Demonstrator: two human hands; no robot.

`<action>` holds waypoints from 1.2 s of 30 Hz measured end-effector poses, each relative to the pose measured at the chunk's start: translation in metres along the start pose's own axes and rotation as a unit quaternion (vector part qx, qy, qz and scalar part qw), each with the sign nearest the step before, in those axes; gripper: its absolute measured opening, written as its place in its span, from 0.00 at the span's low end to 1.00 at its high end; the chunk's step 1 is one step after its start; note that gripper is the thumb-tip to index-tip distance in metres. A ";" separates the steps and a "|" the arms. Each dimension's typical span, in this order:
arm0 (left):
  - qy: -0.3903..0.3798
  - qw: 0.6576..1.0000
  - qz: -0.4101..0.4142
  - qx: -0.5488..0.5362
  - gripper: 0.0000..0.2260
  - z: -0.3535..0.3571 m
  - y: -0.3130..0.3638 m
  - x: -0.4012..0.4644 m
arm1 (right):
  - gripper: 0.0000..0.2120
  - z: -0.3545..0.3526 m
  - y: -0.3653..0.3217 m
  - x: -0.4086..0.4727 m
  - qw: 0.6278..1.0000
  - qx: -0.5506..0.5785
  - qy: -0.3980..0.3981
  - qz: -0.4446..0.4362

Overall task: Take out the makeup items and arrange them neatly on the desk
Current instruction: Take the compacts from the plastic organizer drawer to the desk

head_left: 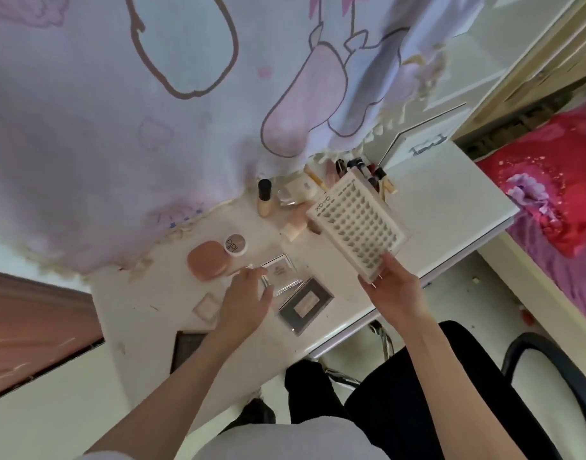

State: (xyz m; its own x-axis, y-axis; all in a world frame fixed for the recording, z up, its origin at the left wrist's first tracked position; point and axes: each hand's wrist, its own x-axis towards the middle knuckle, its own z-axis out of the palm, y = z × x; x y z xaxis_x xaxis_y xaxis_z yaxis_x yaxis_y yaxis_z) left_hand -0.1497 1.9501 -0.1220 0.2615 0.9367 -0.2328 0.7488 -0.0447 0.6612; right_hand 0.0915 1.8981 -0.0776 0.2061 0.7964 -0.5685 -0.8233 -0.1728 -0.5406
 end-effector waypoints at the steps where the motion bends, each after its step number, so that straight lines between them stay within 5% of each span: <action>1: -0.042 0.998 0.046 0.032 0.14 0.013 0.014 0.006 | 0.09 -0.006 -0.012 0.005 1.000 0.016 0.018 -0.008; 4: -0.132 0.977 0.128 0.105 0.18 0.053 0.051 0.023 | 0.07 -0.028 -0.047 0.022 0.995 0.042 0.083 -0.031; 14: -0.227 0.914 0.149 0.303 0.26 0.130 0.100 0.080 | 0.05 -0.077 -0.125 0.104 0.973 0.133 0.187 -0.009; 22: -0.241 0.915 0.102 0.306 0.35 0.148 0.104 0.095 | 0.03 -0.079 -0.159 0.162 0.969 0.078 0.234 0.011; 26: -0.240 0.914 0.091 0.314 0.36 0.148 0.104 0.096 | 0.10 -0.074 -0.171 0.179 0.967 0.064 0.245 0.013; 36: -0.292 0.910 0.080 0.283 0.31 0.138 0.111 0.105 | 0.16 -0.063 -0.170 0.170 0.950 -0.060 0.305 0.016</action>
State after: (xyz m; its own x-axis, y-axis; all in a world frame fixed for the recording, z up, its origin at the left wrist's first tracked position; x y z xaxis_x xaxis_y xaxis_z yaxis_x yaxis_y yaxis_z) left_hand 0.0450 1.9952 -0.1717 0.5496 0.5660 -0.6144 0.8236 -0.4906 0.2848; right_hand 0.3002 2.0266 -0.1213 0.4802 0.3119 -0.8198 -0.7754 -0.2859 -0.5630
